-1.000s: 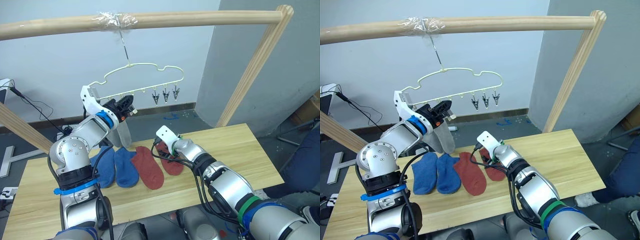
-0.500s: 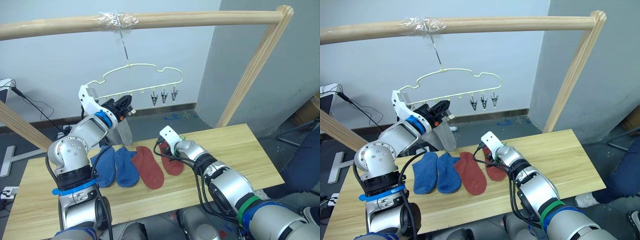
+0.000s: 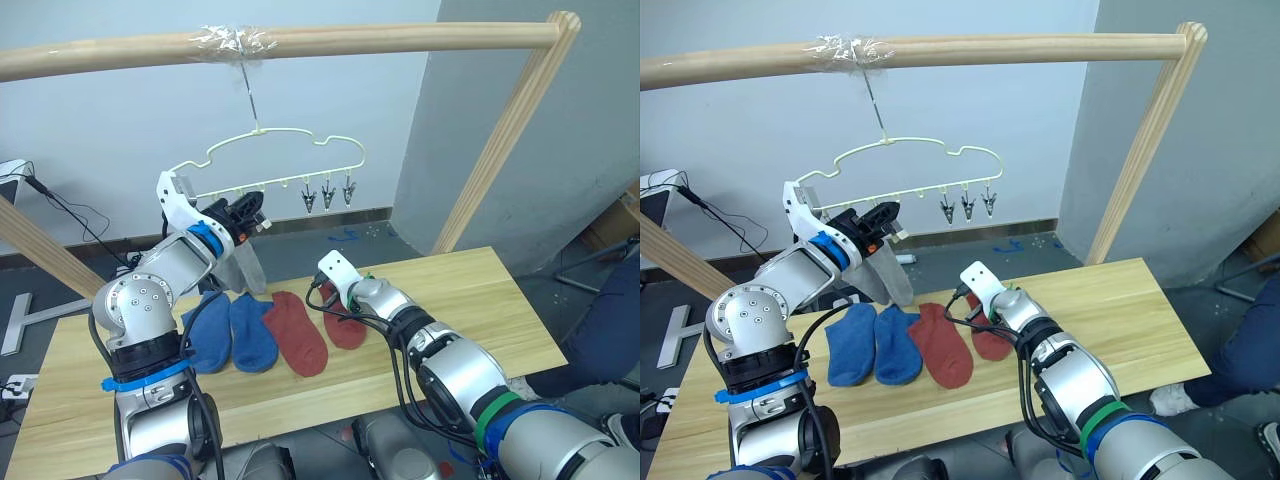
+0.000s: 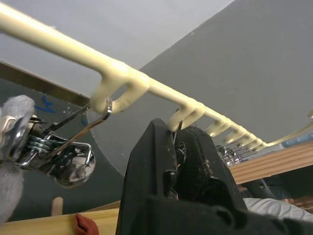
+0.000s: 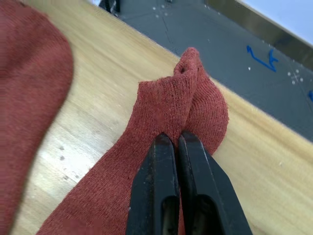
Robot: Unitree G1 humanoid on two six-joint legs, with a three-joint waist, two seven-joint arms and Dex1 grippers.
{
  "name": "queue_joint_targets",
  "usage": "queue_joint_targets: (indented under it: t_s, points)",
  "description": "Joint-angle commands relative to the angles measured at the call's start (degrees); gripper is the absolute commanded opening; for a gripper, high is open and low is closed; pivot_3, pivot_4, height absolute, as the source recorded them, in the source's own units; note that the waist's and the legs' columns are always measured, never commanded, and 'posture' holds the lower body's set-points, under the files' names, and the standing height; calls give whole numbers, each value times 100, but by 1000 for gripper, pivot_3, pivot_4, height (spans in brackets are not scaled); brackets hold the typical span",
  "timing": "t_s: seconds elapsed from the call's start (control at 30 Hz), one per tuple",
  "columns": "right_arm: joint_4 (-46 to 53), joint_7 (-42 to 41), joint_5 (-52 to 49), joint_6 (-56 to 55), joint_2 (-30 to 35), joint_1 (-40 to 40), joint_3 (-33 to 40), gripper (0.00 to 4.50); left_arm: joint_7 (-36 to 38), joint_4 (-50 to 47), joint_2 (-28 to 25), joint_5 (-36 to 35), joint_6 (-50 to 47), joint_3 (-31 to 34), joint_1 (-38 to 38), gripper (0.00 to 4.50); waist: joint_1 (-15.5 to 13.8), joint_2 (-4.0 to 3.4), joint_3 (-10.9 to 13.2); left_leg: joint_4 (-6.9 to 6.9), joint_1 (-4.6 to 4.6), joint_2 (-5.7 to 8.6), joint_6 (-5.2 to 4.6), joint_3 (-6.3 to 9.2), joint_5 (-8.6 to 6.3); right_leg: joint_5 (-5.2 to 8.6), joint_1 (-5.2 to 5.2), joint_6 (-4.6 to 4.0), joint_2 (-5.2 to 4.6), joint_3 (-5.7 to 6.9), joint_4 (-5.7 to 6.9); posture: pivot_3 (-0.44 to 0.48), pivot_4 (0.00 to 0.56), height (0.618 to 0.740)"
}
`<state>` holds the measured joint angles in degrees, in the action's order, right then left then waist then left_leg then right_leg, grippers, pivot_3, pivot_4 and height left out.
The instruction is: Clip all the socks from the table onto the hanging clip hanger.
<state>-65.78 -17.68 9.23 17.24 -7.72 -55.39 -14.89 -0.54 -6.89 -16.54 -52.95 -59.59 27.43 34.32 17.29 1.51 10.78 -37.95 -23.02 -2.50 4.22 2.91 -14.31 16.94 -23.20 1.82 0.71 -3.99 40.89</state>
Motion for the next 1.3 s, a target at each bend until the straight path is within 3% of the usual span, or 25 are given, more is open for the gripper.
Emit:
queue_joint_targets:
  t_s: [0.03,0.37,0.53,0.87,1.3]
  points:
    - [899,-222,-28,174,-62,24,-13,28,18,-208,-58,-435,108,253,281,128,3,0,0,-1,1,0,0,1,0,0,0,0,1,0,2,-283,138,740]
    - [4265,-513,-71,1960,55,919,-220,28,-422,131,-55,-1106,32,480,525,128,-31,0,0,-1,-13,-1,0,12,0,0,-6,1,-1,3,-6,-312,144,740]
    - [5328,-488,-129,2631,41,1096,-283,28,-512,241,-111,-1245,23,437,580,128,-28,0,0,-1,-13,-1,0,15,0,0,-7,1,1,5,-5,-322,149,740]
    - [6306,-651,-443,3274,-54,1052,-537,28,-524,235,-107,-1162,129,333,568,128,-13,0,0,0,-14,0,0,14,0,1,-7,2,3,5,-9,-327,153,740]
    - [6731,-637,-701,3481,7,794,-671,28,-526,178,-87,-1102,261,274,493,128,-17,0,1,1,-21,0,-1,16,-1,2,-11,3,4,5,-15,-323,157,740]
